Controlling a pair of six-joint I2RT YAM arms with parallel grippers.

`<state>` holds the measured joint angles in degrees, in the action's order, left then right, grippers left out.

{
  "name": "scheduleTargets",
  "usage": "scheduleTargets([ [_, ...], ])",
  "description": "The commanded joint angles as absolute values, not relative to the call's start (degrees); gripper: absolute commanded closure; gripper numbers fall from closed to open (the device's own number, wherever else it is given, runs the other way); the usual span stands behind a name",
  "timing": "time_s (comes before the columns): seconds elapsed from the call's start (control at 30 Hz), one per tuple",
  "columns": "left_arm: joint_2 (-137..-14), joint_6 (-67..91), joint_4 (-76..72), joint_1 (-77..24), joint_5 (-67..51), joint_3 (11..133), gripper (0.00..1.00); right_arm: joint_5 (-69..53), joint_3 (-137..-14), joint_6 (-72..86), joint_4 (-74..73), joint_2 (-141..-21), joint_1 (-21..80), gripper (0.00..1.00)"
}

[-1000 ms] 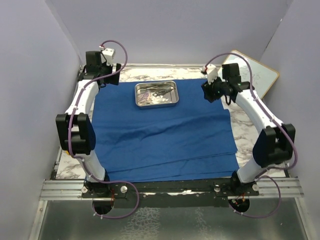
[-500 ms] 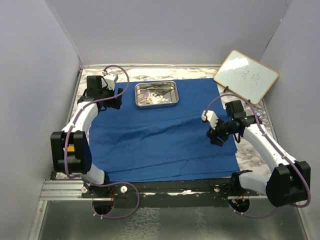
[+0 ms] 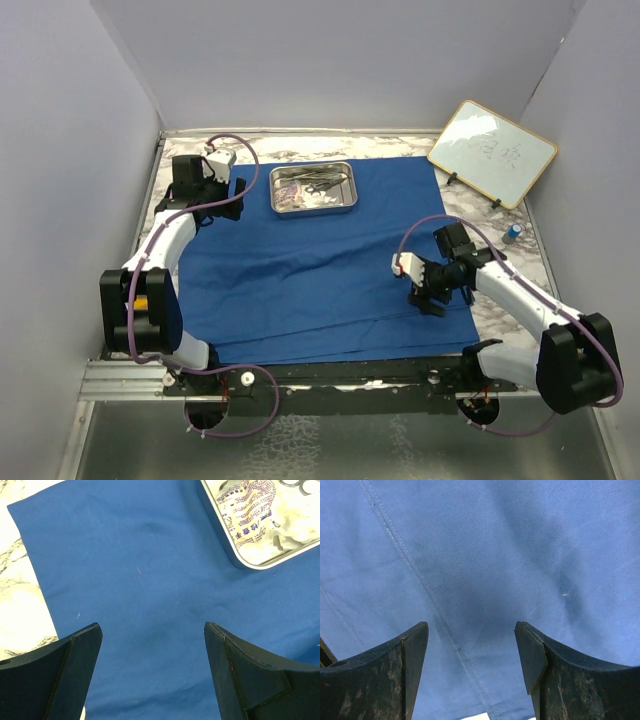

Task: Open and lay out the surgical kit
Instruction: Smooth out the surgical kit at the center of the board.

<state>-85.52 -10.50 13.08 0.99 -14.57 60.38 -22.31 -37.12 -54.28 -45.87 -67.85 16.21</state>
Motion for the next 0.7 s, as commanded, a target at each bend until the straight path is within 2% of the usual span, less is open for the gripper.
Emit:
scheduleTargets([
  [0.0,-85.68,-11.03,11.34,0.79,-15.29,60.35,0.14,-18.12,-35.37,-56.41,-42.04,-68.55,17.47,0.28],
  [0.43,-86.02,-11.10,11.31,0.79,-15.45,59.84,0.14,-14.76,-31.69,-57.61,-38.68,-69.98,17.71,0.31],
  [0.67,-85.09,-11.10,11.20,0.79,-15.60,59.26,0.14,-13.93,-33.42,-57.96,-40.91,-72.56,17.75,0.44],
])
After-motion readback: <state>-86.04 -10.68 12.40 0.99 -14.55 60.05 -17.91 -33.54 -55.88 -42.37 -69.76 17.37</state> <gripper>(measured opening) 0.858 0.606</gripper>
